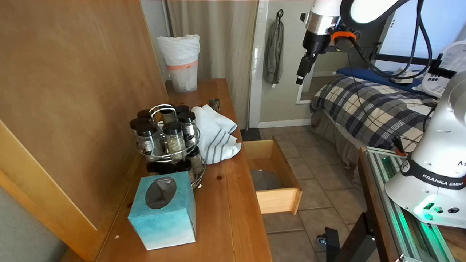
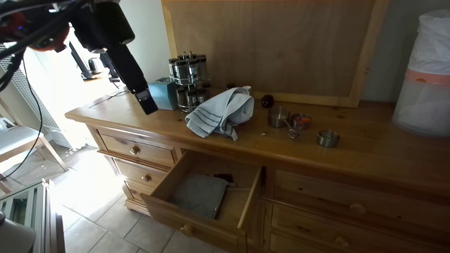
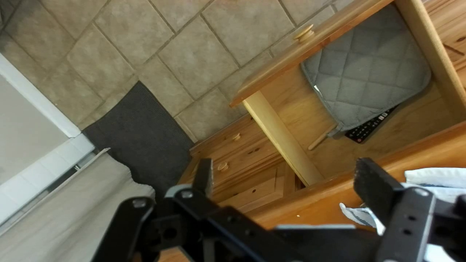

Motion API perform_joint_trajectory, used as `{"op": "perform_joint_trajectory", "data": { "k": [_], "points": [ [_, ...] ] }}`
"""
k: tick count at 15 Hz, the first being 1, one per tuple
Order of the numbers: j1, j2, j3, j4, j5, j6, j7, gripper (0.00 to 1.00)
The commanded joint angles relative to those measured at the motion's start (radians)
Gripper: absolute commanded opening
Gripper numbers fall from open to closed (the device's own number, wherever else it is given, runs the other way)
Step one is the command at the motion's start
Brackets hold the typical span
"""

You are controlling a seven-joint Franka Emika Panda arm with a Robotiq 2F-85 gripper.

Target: Put the towel inside the open drawer

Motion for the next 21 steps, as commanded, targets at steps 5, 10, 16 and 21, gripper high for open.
{"op": "perform_joint_trajectory", "data": {
  "k": [5,10,16,21],
  "points": [
    [0.081,0.013,0.004,0.031,0.073,0.019,-0.004,1.00],
    [0.205,0.096,0.046,0.116,0.237,0.079,0.042,1.00],
    [0.267,0.289,0.045,0.197,0.261,0.391,-0.062,1.00],
    [0.283,0.501,0.053,0.330,0.276,0.541,-0.149,1.00]
  ]
}}
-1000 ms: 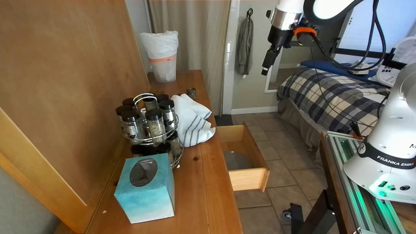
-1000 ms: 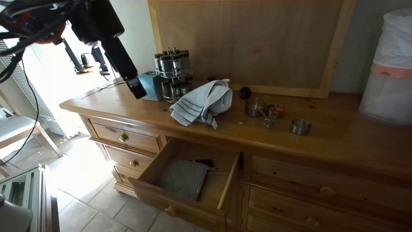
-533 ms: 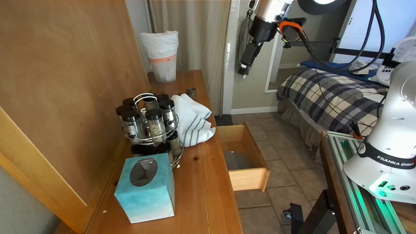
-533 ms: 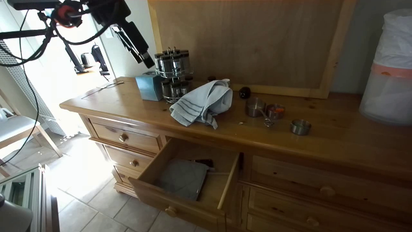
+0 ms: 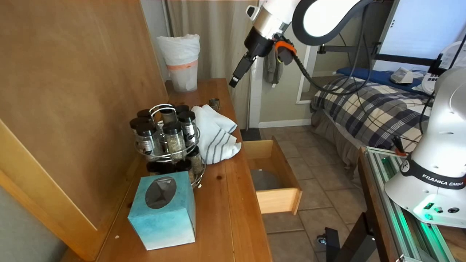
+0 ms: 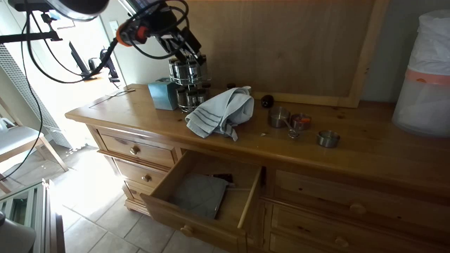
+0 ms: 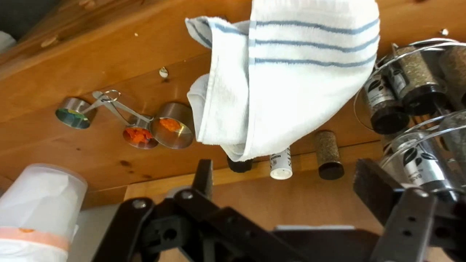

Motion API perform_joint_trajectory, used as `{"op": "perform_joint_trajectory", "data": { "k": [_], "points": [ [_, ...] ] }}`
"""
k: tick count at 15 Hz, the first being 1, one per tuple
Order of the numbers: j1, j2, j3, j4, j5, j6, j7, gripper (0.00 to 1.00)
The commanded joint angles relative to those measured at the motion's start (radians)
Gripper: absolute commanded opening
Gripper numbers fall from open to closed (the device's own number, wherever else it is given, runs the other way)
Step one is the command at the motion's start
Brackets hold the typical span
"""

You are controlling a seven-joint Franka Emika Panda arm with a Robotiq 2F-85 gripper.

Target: Put the towel inside the open drawer

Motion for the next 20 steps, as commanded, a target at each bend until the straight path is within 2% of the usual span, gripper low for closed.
{"op": "perform_joint_trajectory", "data": {
  "k": [1,9,13,17,20],
  "points": [
    [0.025,0.179,0.004,0.149,0.033,0.039,-0.067,1.00],
    [0.032,0.430,0.043,0.369,0.005,-0.048,-0.033,1.00],
    [0.021,0.508,0.054,0.413,0.038,-0.058,-0.034,1.00],
    [0.035,0.561,0.027,0.435,-0.006,-0.044,-0.007,1.00],
    [0.028,0.580,0.024,0.444,0.003,-0.036,-0.007,1.00]
  ]
}}
